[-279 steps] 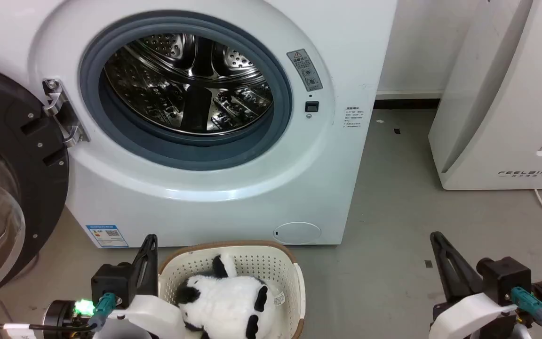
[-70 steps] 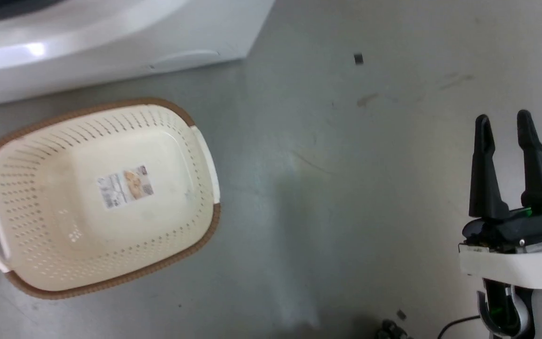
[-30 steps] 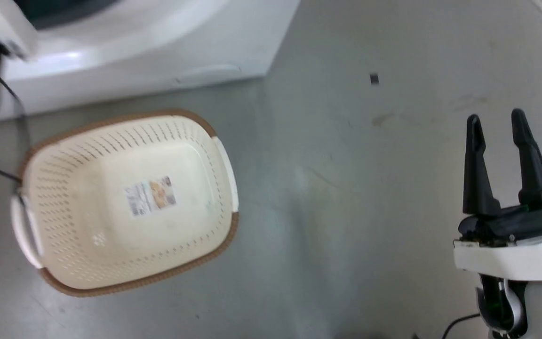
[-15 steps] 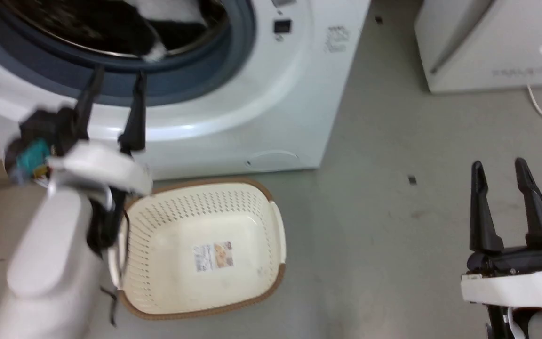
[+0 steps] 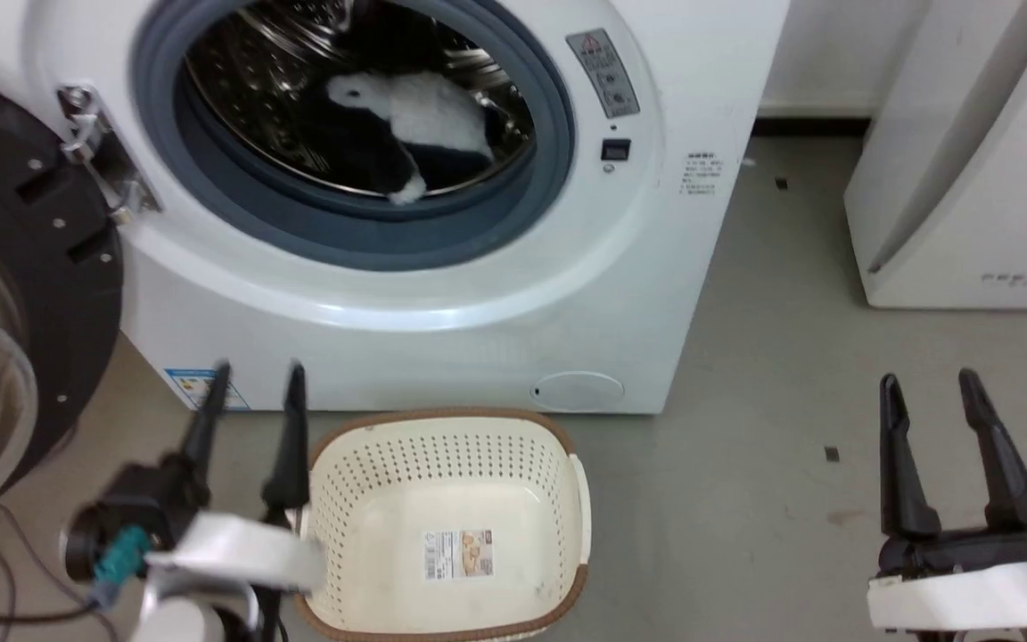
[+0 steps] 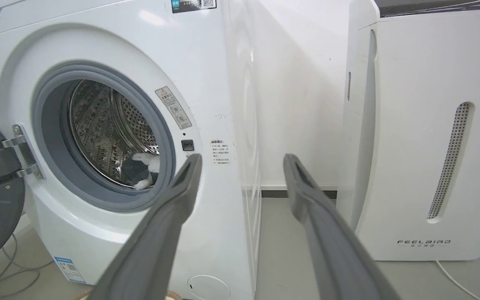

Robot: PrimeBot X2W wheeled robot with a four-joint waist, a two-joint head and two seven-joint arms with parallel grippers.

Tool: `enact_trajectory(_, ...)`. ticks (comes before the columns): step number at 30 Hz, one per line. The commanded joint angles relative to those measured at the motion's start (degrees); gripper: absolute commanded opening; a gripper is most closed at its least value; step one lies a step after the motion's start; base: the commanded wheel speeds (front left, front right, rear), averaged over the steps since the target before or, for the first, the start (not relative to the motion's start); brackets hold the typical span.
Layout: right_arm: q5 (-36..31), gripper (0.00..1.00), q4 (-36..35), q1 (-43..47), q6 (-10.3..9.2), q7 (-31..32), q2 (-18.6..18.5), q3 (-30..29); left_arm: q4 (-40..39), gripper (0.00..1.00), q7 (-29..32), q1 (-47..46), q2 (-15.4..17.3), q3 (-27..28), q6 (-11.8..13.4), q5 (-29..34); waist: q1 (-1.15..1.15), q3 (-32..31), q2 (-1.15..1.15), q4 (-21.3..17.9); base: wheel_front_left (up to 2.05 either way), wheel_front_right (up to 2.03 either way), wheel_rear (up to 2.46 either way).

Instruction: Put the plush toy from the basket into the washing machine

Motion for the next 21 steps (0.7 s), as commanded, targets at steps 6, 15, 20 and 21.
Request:
enact_trajectory(6,-0.10,1.00,0.61,2.76,-0.04,-0.24,-0.01,1.14,1.56,1.00,-0.23,6.27,-2.73,0.23,-1.21,1.75,0.01,-1.94,0.00,1.00,0.00,0.00,0.00)
enact_trajectory(15,0.97,1.00,1.36,4.18,-0.04,-0.24,-0.01,1.02,1.58,1.00,-0.24,9.11,-5.60,2.32,-2.36,4.25,0.01,-3.22,0.00,1.19,0.00,0.00,0.00)
enact_trajectory(20,0.82,1.00,1.53,4.29,-0.04,-0.24,-0.01,1.03,0.89,1.00,-0.24,9.45,-6.78,3.39,-2.98,5.57,0.01,-3.45,0.00,1.40,0.00,0.00,0.00)
enact_trajectory(21,0.53,0.00,1.42,3.42,0.00,0.02,0.00,0.97,1.03,0.00,0.02,8.83,-6.79,3.30,-2.87,5.50,0.01,-3.46,0.00,1.40,0.00,0.00,0.00)
